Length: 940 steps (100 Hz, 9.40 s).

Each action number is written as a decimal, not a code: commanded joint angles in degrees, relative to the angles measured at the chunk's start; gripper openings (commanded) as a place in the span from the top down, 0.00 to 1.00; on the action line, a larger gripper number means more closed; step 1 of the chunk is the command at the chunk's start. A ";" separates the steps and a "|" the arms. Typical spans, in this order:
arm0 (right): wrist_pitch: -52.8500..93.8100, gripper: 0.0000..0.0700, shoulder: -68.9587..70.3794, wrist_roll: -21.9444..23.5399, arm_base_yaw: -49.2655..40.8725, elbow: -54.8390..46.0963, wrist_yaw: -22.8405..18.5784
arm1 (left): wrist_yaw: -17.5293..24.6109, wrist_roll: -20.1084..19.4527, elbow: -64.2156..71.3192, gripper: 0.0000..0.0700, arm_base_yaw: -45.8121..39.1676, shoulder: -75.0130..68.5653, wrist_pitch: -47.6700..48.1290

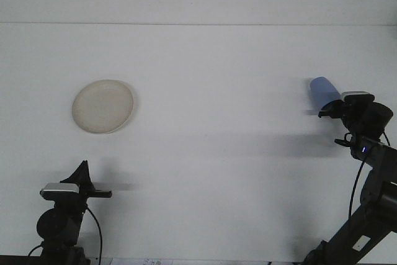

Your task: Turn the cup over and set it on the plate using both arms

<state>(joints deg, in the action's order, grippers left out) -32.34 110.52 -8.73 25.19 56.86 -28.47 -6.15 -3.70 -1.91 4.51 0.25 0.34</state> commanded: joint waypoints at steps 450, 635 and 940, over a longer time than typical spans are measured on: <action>74.40 0.46 -96.83 7.39 -71.89 -13.73 28.94 | 23.04 12.70 -74.31 0.41 35.89 71.89 47.87; 74.62 0.46 -96.83 7.48 -71.89 -13.73 28.94 | 0.11 -3.58 -91.84 0.99 20.96 85.74 58.29; 79.97 0.99 -96.83 10.84 -71.84 -13.73 34.51 | 21.40 21.00 -37.03 0.98 7.41 16.11 36.00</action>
<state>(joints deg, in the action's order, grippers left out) 47.99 13.58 1.74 -46.11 42.81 6.02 15.16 16.78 -38.35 11.81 16.43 36.49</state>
